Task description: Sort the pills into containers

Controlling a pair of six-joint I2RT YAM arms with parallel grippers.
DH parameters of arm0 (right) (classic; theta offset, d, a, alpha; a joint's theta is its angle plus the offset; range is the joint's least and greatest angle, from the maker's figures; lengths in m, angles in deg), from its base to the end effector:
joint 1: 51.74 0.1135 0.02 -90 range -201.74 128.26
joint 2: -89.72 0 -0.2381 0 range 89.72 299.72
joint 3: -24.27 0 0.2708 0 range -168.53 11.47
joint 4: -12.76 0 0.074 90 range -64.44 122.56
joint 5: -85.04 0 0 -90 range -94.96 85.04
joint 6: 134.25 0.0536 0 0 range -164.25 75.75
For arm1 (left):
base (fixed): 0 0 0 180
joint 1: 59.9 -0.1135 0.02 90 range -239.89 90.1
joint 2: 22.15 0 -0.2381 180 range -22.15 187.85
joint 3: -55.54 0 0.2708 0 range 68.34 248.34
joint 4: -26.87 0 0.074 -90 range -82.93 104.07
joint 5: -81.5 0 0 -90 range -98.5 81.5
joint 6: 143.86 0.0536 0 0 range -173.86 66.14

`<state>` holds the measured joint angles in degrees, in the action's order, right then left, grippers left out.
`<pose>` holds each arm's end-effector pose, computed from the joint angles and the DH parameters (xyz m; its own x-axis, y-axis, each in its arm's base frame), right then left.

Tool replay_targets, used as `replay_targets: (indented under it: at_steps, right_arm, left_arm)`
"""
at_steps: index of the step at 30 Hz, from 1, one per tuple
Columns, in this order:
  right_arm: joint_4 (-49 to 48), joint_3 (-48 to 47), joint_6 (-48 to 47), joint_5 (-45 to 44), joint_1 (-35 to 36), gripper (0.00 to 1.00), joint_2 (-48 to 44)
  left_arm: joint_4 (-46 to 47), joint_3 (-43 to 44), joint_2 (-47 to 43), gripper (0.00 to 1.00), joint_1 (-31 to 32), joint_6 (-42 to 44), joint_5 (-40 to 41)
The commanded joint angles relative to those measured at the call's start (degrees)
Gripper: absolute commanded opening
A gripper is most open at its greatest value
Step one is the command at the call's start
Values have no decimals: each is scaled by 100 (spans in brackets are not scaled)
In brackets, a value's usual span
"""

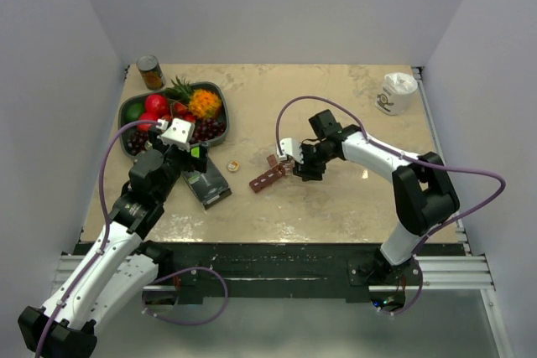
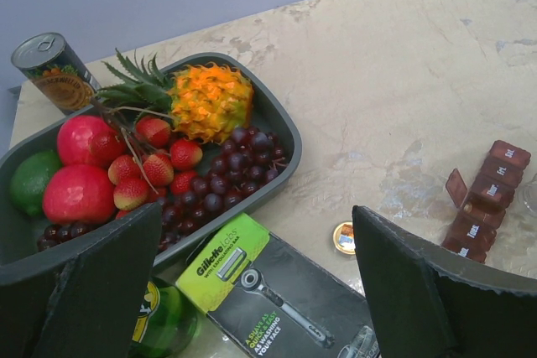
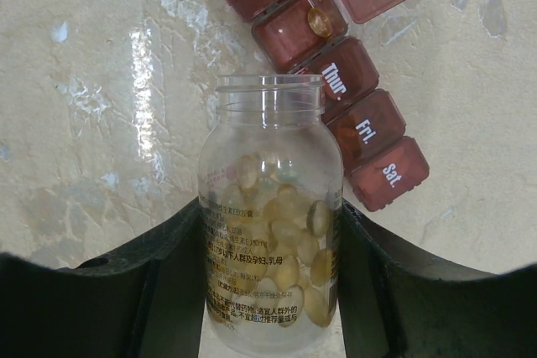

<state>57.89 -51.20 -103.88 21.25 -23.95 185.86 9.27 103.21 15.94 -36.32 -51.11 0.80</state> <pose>0.2976 0.1836 0.1433 0.0911 -0.8270 -0.5548 -0.9887 -0.0083 -0.1500 0.2099 -0.0822 0.2877 -0.1158 0.1022 -0.9880 0.2540 0.9647 0.0700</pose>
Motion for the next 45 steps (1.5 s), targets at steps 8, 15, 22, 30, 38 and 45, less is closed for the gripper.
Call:
replay_targets:
  at_steps: [8, 15, 22, 30, 38, 45]
  right_arm:
    - [-52, -509, 189, -362, 192, 3, 186]
    - [44, -632, 189, -679, 332, 3, 283]
    - [150, -746, 145, -934, 429, 3, 335]
    - [229, -834, 145, -1163, 534, 3, 406]
    - [273, -895, 180, -1338, 613, 3, 467]
    - [308, -922, 198, -1523, 692, 3, 485]
  left_arm:
    - [225, 55, -47, 99, -37, 130, -33]
    - [225, 63, -38, 100, -37, 139, -42]
    - [234, 55, -47, 100, -37, 139, -60]
    - [225, 55, -47, 100, -37, 139, -77]
    - [225, 55, -56, 100, -37, 147, -86]
    - [225, 55, -73, 100, -37, 148, -95]
